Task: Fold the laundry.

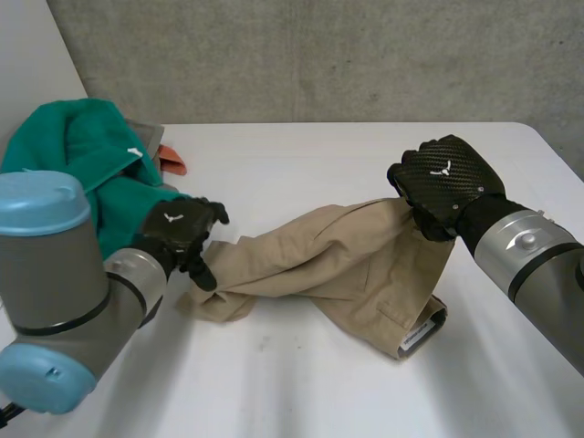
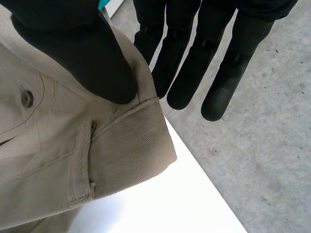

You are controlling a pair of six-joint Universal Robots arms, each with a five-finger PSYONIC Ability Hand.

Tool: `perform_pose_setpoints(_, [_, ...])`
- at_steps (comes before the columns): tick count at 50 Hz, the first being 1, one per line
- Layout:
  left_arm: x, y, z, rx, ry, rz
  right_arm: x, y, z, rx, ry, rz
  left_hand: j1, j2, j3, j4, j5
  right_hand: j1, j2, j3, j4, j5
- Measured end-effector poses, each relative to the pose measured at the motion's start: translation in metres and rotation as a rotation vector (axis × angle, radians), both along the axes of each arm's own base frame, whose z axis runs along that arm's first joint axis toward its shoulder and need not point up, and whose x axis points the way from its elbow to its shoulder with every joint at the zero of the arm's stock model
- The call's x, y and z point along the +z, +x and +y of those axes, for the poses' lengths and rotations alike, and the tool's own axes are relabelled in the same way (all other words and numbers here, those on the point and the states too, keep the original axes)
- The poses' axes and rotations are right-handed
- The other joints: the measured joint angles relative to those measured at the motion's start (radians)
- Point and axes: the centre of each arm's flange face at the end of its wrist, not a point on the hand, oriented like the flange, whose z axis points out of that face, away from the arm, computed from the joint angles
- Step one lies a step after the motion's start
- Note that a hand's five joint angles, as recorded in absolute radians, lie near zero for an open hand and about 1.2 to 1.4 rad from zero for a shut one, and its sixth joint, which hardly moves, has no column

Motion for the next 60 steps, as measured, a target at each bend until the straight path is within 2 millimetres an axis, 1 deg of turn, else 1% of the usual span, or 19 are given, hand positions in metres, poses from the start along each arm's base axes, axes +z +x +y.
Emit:
perform_pose_setpoints(3, [-0.014,-0.003,-0.006,-0.016,0.036,-0.009,-0.001,-0.002,0.0,-0.005,0.004,0.002,0.107,0.095,0.098,0.103,0.101,0.0,0.0,0.0,0.0,0.0])
perform_pose_setpoints(6, [-0.023,-0.005,-0.01,-0.018,0.059,-0.019,-0.002,-0.003,-0.001,-0.013,0.007,0.004,0.446,0.385,0.384,0.393,0.369,0.0,0.0,0.0,0.0,0.0])
perform_pose_setpoints(7, [-0.023,-0.005,-0.01,-0.018,0.059,-0.019,-0.002,-0.003,-0.001,-0.013,0.007,0.004,0.446,0.385,0.384,0.393,0.369,0.0,0.0,0.0,0.0,0.0])
perform_pose_setpoints(8, [-0.028,-0.006,-0.012,-0.014,0.067,-0.025,-0.003,-0.004,-0.002,-0.021,0.006,0.006,0.752,0.71,0.706,0.706,0.677,0.0,0.0,0.0,0.0,0.0])
perform_pose_setpoints(13, [-0.018,-0.006,-0.014,0.004,0.036,-0.018,-0.001,-0.005,-0.004,-0.031,-0.002,0.008,0.764,0.786,0.777,0.791,0.735,0.0,0.0,0.0,0.0,0.0])
perform_pose_setpoints(20, [0.092,-0.002,0.009,0.004,-0.253,0.126,0.042,-0.008,-0.001,-0.037,-0.131,0.012,0.764,0.79,0.783,0.794,0.735,0.0,0.0,0.0,0.0,0.0])
perform_pose_setpoints(21, [0.097,-0.002,0.011,0.003,-0.266,0.133,0.046,-0.008,0.0,-0.037,-0.141,0.012,0.764,0.79,0.783,0.794,0.735,0.0,0.0,0.0,0.0,0.0])
perform_pose_setpoints(22, [0.124,0.001,0.021,-0.002,-0.332,0.169,0.064,-0.01,0.004,-0.04,-0.179,0.01,0.764,0.79,0.783,0.794,0.735,0.0,0.004,0.0,0.0,0.0])
perform_pose_setpoints(24, [0.153,0.006,0.032,-0.007,-0.397,0.205,0.087,-0.013,0.011,-0.046,-0.221,0.003,0.764,0.79,0.783,0.794,0.735,0.0,0.007,0.0,0.0,0.0])
perform_pose_setpoints(29, [0.202,0.016,0.053,-0.016,-0.492,0.255,0.139,-0.023,0.029,-0.075,-0.297,-0.016,0.764,0.791,0.784,0.795,0.735,0.0,0.008,0.0,0.0,0.0])
perform_pose_setpoints(35, [0.213,0.016,0.054,-0.016,-0.494,0.235,0.158,-0.031,0.035,-0.112,-0.276,0.012,0.764,0.793,0.788,0.798,0.735,0.0,0.008,0.0,0.0,0.0])
perform_pose_setpoints(38, [0.201,0.011,0.044,-0.016,-0.46,0.186,0.147,-0.032,0.025,-0.122,-0.222,0.06,0.764,0.793,0.788,0.798,0.735,0.0,0.008,0.0,0.0,0.0])
perform_pose_setpoints(47, [0.107,-0.03,-0.027,-0.051,-0.314,-0.043,0.055,-0.013,-0.045,-0.117,-0.007,0.265,0.764,0.793,0.788,0.798,0.735,0.0,0.008,0.0,0.0,0.0])
perform_pose_setpoints(49, [0.1,-0.037,-0.038,-0.054,-0.33,-0.053,0.048,-0.011,-0.054,-0.126,-0.012,0.269,0.764,0.793,0.789,0.799,0.735,0.0,0.008,0.0,0.0,0.0])
perform_pose_setpoints(51, [0.094,-0.052,-0.062,-0.053,-0.398,-0.058,0.039,-0.005,-0.08,-0.167,-0.067,0.256,0.764,0.794,0.789,0.799,0.735,0.0,0.008,0.0,0.0,0.0])
perform_pose_setpoints(53, [0.104,-0.065,-0.085,-0.04,-0.525,-0.044,0.041,0.0,-0.101,-0.215,-0.158,0.22,0.764,0.794,0.789,0.799,0.735,0.0,0.008,0.0,0.0,0.0])
perform_pose_setpoints(55, [0.107,-0.067,-0.088,-0.036,-0.553,-0.039,0.045,0.002,-0.111,-0.238,-0.213,0.195,0.764,0.794,0.789,0.799,0.735,0.0,0.008,0.0,0.0,0.0])
perform_pose_setpoints(56, [0.136,-0.077,-0.107,0.003,-0.753,-0.002,0.064,0.008,-0.134,-0.304,-0.396,0.103,0.764,0.794,0.79,0.799,0.735,0.0,0.008,0.0,0.0,0.0])
perform_pose_setpoints(60, [0.195,-0.08,-0.119,0.124,-1.08,0.096,0.115,0.015,-0.156,-0.38,-0.751,-0.101,0.764,0.795,0.79,0.799,0.735,0.0,0.008,0.0,0.0,0.002])
